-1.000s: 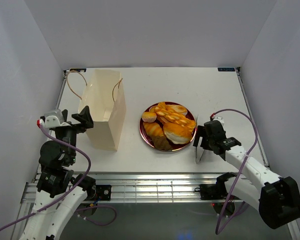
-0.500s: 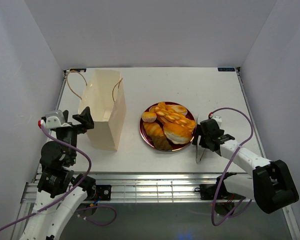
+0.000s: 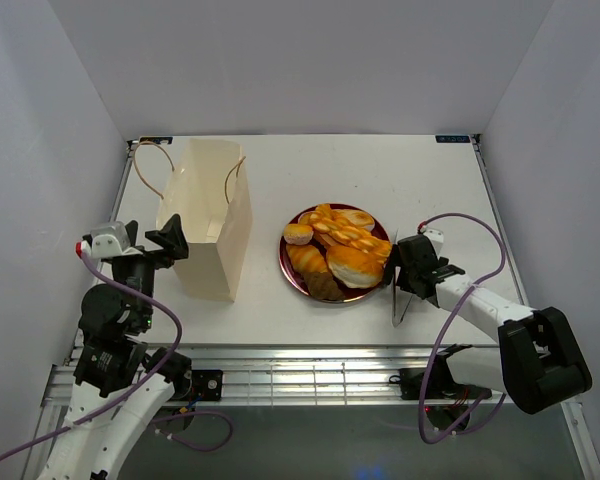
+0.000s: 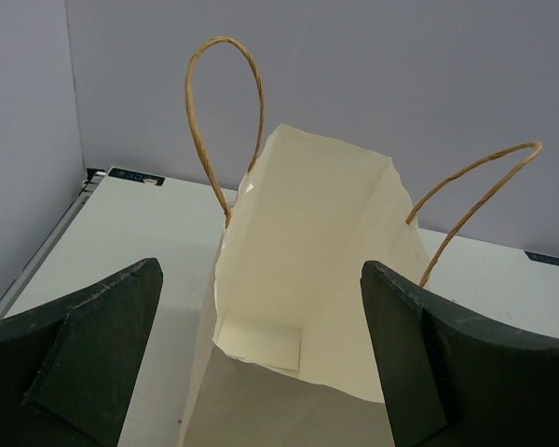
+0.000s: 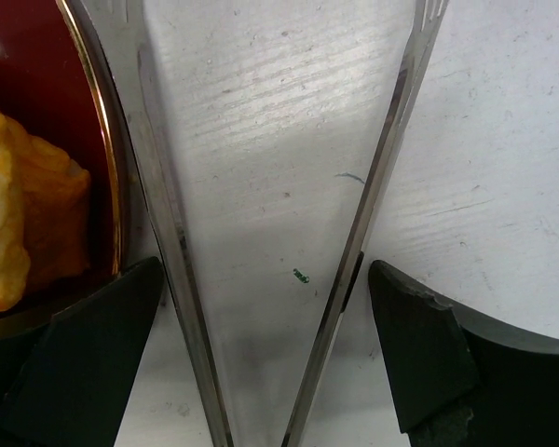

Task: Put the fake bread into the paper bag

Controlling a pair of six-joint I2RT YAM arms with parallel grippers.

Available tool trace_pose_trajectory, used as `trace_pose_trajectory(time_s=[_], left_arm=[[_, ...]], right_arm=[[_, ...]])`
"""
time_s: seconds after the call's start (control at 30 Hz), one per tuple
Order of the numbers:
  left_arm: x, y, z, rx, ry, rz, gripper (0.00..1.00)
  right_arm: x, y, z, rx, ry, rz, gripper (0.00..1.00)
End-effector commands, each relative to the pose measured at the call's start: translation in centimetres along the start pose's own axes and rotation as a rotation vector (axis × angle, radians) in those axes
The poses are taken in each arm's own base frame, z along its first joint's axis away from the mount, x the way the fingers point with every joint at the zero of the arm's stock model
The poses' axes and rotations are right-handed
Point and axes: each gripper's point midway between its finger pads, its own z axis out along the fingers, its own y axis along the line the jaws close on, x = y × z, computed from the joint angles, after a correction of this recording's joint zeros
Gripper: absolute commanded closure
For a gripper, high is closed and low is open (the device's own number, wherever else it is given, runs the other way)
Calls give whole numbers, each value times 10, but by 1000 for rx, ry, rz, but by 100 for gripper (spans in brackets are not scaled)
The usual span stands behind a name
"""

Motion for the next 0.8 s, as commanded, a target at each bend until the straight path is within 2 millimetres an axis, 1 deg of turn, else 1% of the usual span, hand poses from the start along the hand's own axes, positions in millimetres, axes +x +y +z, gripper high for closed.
trace_pose_trajectory(time_s=[0.0,0.03,0.07,0.23,0.37,0.47,0.6,0.77], left_arm=[[-2,2,-2,-8,-21,-5,2],[-3,2,-3,-6,-27,-8,2],[-5,2,-4,-6,-31,-11,2],[-5,2,-5,-1,-33,-13,2],[-5,2,-5,-1,-34,-14,2],[-6,4,-6,-8,-37,-16,2],[-5,4,-6,-11,-39,-17,2],[-5,3,-5,-7,-34,-16,2]], right_arm=[[-6,7,2,-7,-11,37,5],[-7,6,2,0,-15,37,6],[-6,4,2,7,-15,35,10],[-10,3,-1,15,-23,36,15],[-11,2,-4,16,-18,29,23],[-9,2,-7,15,-8,25,25],[-14,4,-14,-4,-19,24,27],[-22,-1,-23,14,-34,6,28]])
